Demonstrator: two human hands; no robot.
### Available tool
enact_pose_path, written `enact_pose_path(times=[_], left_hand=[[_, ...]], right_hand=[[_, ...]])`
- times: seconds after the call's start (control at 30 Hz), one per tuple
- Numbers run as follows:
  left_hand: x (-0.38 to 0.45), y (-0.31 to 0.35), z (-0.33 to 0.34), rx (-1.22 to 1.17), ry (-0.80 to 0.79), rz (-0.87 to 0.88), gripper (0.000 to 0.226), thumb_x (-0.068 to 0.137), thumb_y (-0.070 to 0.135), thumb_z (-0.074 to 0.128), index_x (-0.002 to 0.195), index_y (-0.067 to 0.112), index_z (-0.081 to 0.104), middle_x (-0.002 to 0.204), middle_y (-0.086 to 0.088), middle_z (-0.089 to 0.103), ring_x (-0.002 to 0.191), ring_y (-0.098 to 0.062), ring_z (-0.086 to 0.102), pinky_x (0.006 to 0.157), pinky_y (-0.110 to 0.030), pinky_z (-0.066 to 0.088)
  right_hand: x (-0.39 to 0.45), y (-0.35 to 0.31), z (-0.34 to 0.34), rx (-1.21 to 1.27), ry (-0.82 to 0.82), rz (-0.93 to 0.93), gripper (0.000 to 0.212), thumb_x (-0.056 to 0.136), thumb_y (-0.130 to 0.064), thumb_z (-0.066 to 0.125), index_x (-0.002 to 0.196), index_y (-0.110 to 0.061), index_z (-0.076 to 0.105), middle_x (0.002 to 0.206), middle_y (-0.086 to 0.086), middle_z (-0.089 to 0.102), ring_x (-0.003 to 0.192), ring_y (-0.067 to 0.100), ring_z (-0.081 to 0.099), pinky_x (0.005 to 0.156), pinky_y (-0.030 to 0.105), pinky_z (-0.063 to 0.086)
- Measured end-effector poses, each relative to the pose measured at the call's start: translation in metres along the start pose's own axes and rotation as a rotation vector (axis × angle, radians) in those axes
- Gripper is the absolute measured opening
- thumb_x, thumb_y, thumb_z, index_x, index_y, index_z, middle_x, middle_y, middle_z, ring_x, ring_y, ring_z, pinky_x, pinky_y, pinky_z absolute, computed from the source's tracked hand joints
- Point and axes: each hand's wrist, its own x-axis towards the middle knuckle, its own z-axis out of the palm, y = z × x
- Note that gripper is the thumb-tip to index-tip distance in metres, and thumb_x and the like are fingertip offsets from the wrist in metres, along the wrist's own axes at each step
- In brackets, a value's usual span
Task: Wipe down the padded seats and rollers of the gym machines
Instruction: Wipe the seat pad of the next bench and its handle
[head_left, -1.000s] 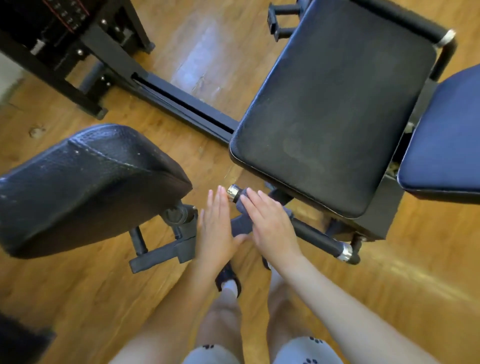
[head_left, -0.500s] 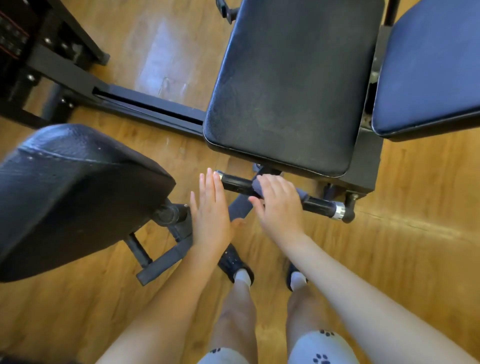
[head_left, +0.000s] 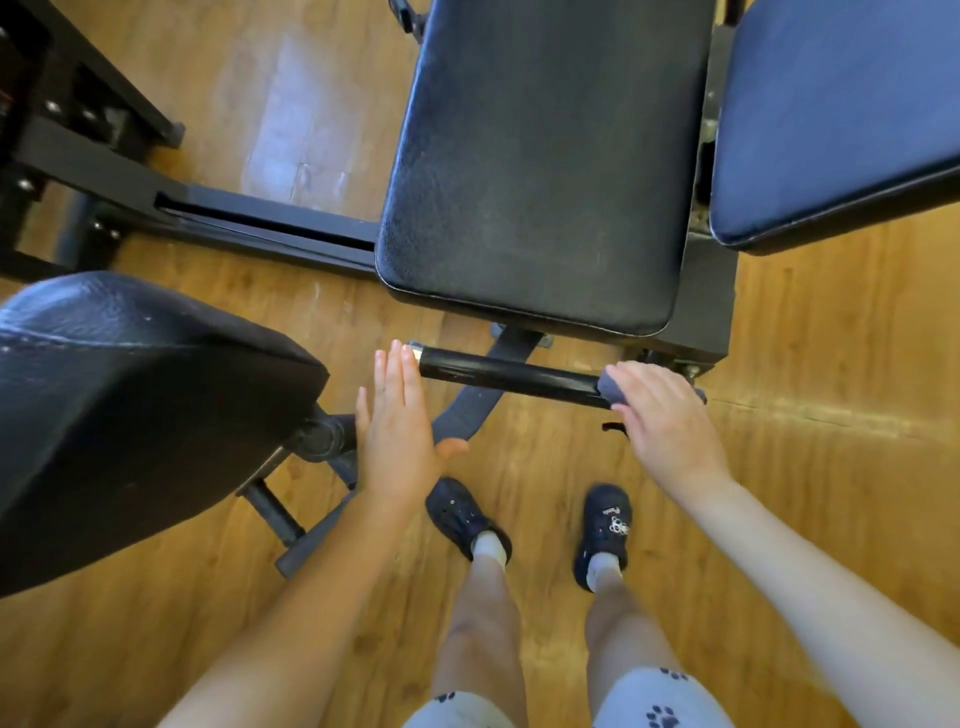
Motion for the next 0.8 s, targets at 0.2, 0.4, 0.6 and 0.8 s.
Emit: enact_pose_path(times=[0.2, 0.4, 0.6, 0.8], left_hand=[[0.001, 0.005, 0.006, -0.054, 0.018, -0.034, 0.119, 0.073, 0.042, 0.075, 0.148, 0.007, -0.010, 0.158, -0.005, -0.010, 0.145, -0.019, -0.013, 0.116, -0.040, 0.001], [0.002, 0.000, 0.006, 0.003, 0.046, -0.016, 0.114, 0.074, 0.043, 0.074, 0.150, 0.008, -0.005, 0.159, -0.004, -0.005, 0.145, -0.018, -0.009, 0.116, -0.039, 0.002], [-0.002, 0.002, 0.007, -0.016, 0.058, -0.047, 0.107, 0.080, 0.034, 0.073, 0.150, 0.007, -0.003, 0.159, -0.005, -0.003, 0.145, -0.020, -0.009, 0.116, -0.043, 0.003], [-0.005, 0.014, 0.007, 0.088, 0.095, -0.079, 0.104, 0.081, 0.044, 0.067, 0.150, 0.007, -0.002, 0.159, -0.007, -0.008, 0.145, -0.024, -0.011, 0.115, -0.050, -0.001]], right_hand=[[0.025, -0.061, 0.038, 0.024, 0.135, 0.019, 0.033, 0.084, -0.007, 0.058, 0.116, 0.001, 0.059, 0.113, 0.014, 0.063, 0.111, 0.031, 0.056, 0.103, 0.042, 0.035], [0.077, -0.117, 0.067, 0.004, 0.185, -0.355, 0.035, 0.084, -0.016, 0.048, 0.113, -0.002, 0.064, 0.115, 0.010, 0.065, 0.109, 0.029, 0.059, 0.098, 0.037, 0.036], [0.051, -0.069, 0.052, 0.006, 0.214, -0.421, 0.031, 0.084, -0.005, 0.052, 0.111, -0.007, 0.066, 0.120, 0.009, 0.064, 0.108, 0.029, 0.060, 0.094, 0.039, 0.043], [-0.007, 0.015, 0.017, 0.106, 0.142, -0.121, 0.038, 0.088, -0.015, 0.045, 0.122, -0.003, 0.057, 0.120, 0.013, 0.061, 0.113, 0.028, 0.054, 0.098, 0.041, 0.043]])
